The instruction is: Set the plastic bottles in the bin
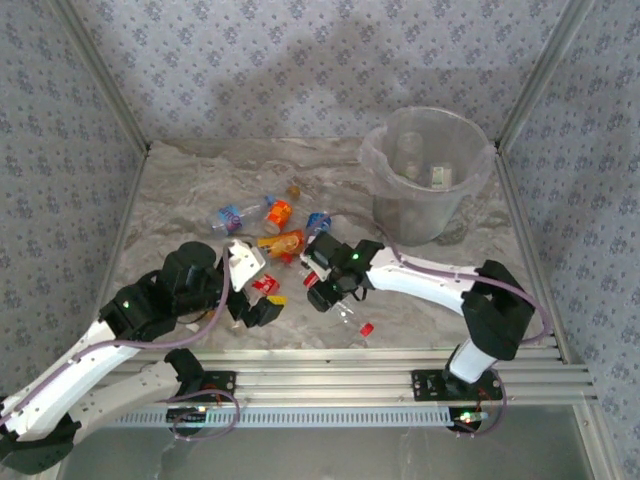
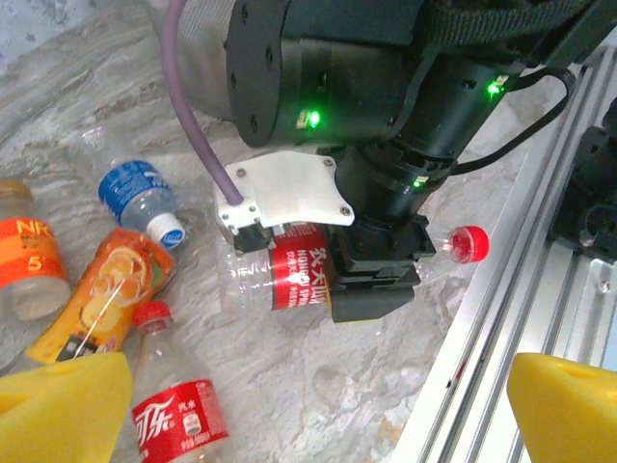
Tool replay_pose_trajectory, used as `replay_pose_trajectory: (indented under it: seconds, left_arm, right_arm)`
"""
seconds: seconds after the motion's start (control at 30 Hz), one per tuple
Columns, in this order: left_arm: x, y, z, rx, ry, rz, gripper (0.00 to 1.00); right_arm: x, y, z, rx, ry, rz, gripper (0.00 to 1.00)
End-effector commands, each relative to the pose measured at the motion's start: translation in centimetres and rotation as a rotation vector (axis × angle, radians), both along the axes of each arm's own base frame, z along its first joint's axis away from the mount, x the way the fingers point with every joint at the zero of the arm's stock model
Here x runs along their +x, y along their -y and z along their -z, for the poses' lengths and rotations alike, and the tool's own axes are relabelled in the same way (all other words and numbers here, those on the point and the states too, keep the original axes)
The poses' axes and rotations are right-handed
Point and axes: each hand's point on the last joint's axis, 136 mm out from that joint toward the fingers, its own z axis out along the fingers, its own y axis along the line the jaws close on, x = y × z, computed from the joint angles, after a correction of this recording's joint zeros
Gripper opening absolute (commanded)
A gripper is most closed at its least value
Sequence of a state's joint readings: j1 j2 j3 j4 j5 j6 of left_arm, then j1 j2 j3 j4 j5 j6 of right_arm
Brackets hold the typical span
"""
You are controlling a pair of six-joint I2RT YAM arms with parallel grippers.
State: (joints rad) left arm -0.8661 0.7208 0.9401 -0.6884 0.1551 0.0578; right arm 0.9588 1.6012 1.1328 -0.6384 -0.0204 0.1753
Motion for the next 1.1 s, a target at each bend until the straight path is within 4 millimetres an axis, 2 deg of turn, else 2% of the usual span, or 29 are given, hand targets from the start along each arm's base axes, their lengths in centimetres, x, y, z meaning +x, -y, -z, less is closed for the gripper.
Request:
replay_pose_trajectory:
  seconds: [0.0,0.23,0.3,0.4,0.67,0.8,0.93,1.07]
  left_arm:
    - [-0.1,1.8,-3.7,-0.105,0.045,0.063,1.00]
    - [1.5,3.9,-7.2,-0.194,0.124,0.074,1.00]
    - [2.1,4.5,-8.4,-0.248,0.160,0.061,1.00]
    - [3.1,4.8,-9.9,-0.299,0.211,0.027,1.00]
    - [5.7,5.4,-12.2,-0.387,0.293,-0.066,1.00]
    - [6.2,5.7,-12.6,-0.447,0.299,-0.084,1.00]
    - [6.4,6.1,-11.9,-0.454,0.280,-0.081,1.00]
    - [6.3,6.1,-11.3,-0.468,0.263,-0.074,1.00]
  right_arm:
    - [0.6,0.1,-2.9,0.082,0.033,0.028,0.63]
    - [3.7,1.7,-8.7,0.221,0.118,0.114,0.63]
    - [5.0,1.9,-11.4,0.282,0.163,0.138,0.63]
    - [6.4,2.8,-14.4,0.335,0.207,0.168,0.63]
    - [10.0,5.5,-21.5,0.473,0.315,0.254,0.61]
    - [12.0,7.4,-24.2,0.534,0.373,0.318,0.60]
    - [14.2,9.7,-27.7,0.617,0.456,0.393,0.59]
    - [16.2,12.3,-30.4,0.654,0.525,0.487,0.59]
